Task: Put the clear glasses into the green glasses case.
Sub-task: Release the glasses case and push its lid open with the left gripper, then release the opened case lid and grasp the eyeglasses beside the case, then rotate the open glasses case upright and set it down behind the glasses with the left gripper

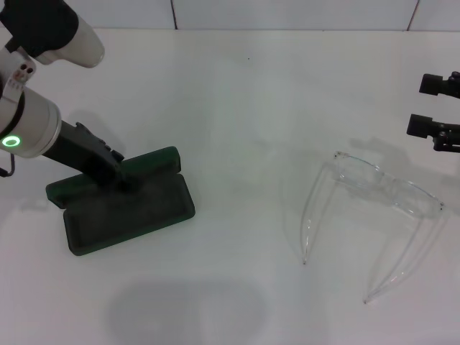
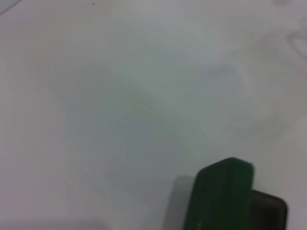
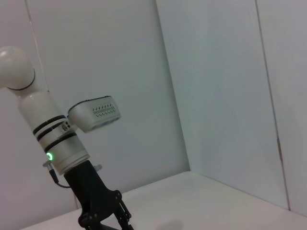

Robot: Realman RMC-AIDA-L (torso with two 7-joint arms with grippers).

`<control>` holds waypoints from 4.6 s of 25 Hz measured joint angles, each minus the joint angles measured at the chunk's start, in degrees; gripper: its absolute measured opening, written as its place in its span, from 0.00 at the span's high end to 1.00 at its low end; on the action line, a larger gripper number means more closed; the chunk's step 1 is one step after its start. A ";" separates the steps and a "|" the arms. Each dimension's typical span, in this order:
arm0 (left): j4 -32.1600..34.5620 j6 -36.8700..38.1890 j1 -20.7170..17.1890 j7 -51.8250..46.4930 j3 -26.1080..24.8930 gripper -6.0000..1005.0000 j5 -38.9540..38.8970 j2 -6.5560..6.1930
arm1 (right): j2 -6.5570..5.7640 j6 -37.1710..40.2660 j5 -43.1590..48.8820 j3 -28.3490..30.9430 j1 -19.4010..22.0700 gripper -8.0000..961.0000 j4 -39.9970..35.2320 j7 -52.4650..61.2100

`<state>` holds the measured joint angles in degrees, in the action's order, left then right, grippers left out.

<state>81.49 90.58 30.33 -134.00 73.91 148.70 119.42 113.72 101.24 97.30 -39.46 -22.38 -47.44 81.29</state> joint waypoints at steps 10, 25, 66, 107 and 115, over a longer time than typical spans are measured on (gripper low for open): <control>-0.17 -2.04 0.02 -0.39 4.24 0.58 6.80 0.14 | 0.16 0.08 -0.33 0.09 0.48 0.11 0.07 -0.49; 10.48 -1.50 -2.56 -0.45 10.94 0.80 8.54 0.25 | 0.55 0.06 -0.28 0.15 0.50 0.11 0.08 0.16; 17.45 -1.75 -7.03 0.23 14.85 0.77 5.39 0.46 | 1.63 -6.58 49.84 -27.45 -19.86 0.40 -19.02 55.56; 21.00 -2.12 -9.84 0.81 17.53 0.74 5.57 0.46 | 1.66 -13.28 46.07 -26.79 -9.29 0.89 -33.78 51.28; 22.77 -6.06 -7.85 1.45 22.32 0.73 6.07 0.46 | 1.57 -7.70 36.98 -9.83 -4.04 0.90 -43.49 46.52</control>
<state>104.26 84.52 22.49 -132.54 96.23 154.77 119.88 115.29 93.54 134.28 -49.30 -26.42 -90.92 127.81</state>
